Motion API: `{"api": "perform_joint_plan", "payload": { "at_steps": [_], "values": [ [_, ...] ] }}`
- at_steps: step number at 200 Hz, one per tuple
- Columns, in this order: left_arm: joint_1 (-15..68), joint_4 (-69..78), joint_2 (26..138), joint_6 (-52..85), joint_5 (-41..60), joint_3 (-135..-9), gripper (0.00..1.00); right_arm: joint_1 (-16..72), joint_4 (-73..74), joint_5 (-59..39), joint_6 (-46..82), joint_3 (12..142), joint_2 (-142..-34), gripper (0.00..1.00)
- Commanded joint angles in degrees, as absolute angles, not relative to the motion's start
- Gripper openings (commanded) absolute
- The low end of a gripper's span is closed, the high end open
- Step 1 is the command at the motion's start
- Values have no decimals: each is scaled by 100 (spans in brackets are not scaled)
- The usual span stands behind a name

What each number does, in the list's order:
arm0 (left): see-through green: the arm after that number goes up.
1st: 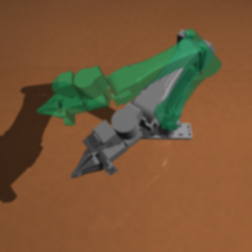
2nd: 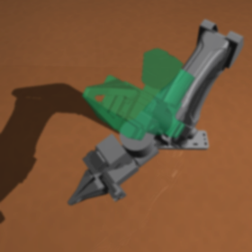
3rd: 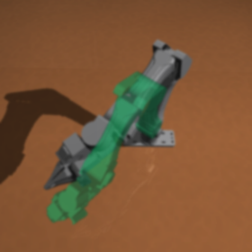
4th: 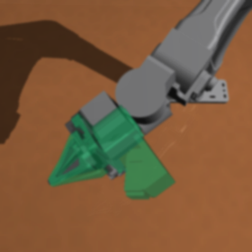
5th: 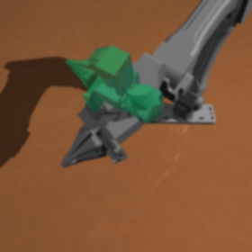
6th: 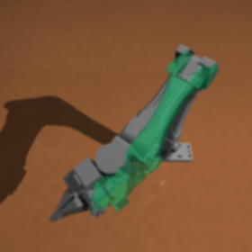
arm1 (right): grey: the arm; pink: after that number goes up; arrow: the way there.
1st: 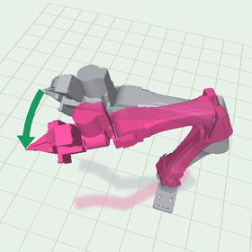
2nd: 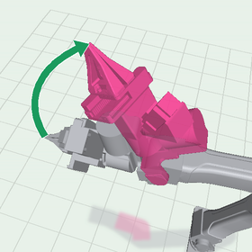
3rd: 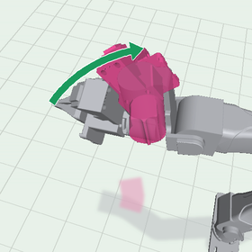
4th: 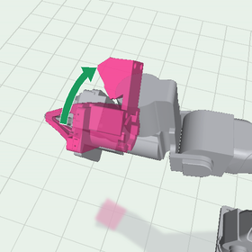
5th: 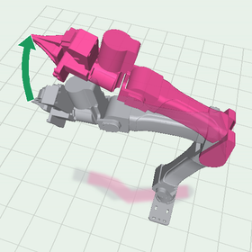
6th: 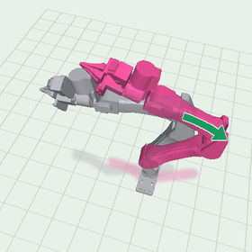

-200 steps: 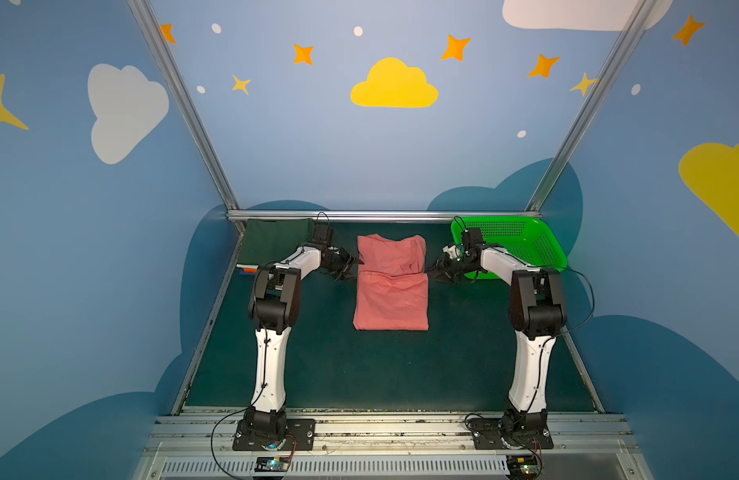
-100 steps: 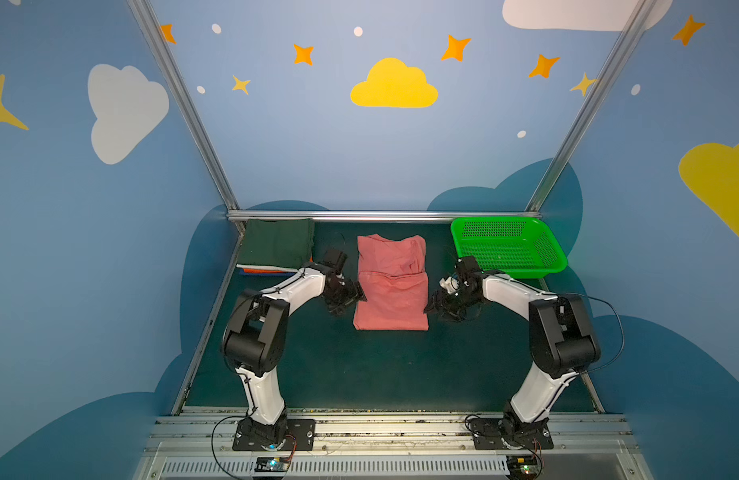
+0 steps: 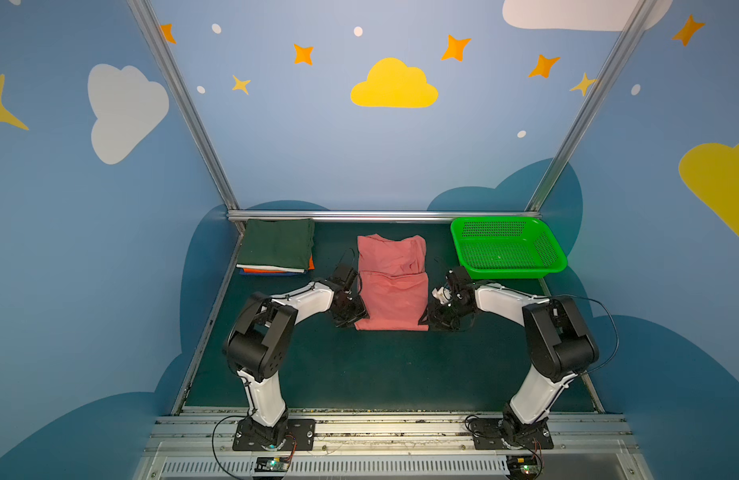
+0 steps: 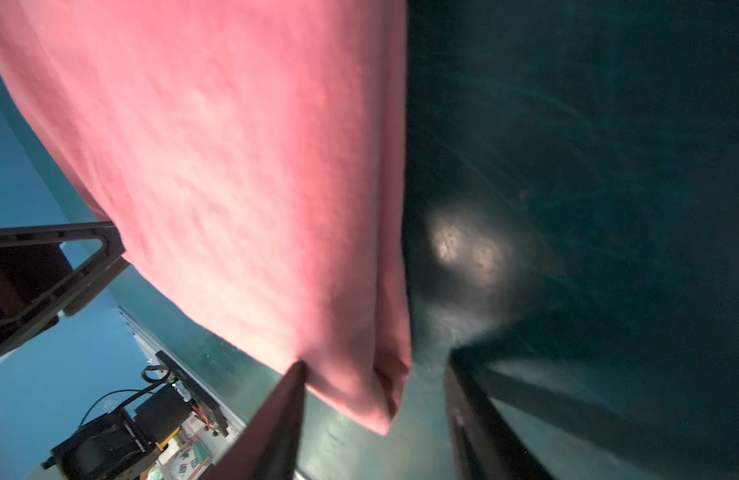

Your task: Fold and stack the t-shirts

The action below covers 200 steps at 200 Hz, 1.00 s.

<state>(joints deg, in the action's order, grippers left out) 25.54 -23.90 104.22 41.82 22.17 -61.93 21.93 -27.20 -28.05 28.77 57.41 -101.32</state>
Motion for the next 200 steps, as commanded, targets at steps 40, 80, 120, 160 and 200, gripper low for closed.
{"api": "perform_joint_plan", "payload": {
  "at_steps": [40,80,120,160,200],
  "values": [
    [2637,-2436,10517,4359,2215,-5893,21,2297,-2558,-2803,2997,5669,-10249,25],
    [2751,-2693,10204,4367,2114,-5911,5,2405,-2626,-2791,3072,5561,-9959,0],
    [3011,-2869,9446,4547,1861,-5448,5,2580,-2668,-2645,3275,5021,-9240,0],
    [3722,-3333,8455,4938,1258,-4931,5,3151,-3265,-1963,3651,4291,-8002,0],
    [4579,-3317,7437,5796,642,-4155,5,3841,-3685,-1514,4419,3353,-6513,0]
  ]
}}
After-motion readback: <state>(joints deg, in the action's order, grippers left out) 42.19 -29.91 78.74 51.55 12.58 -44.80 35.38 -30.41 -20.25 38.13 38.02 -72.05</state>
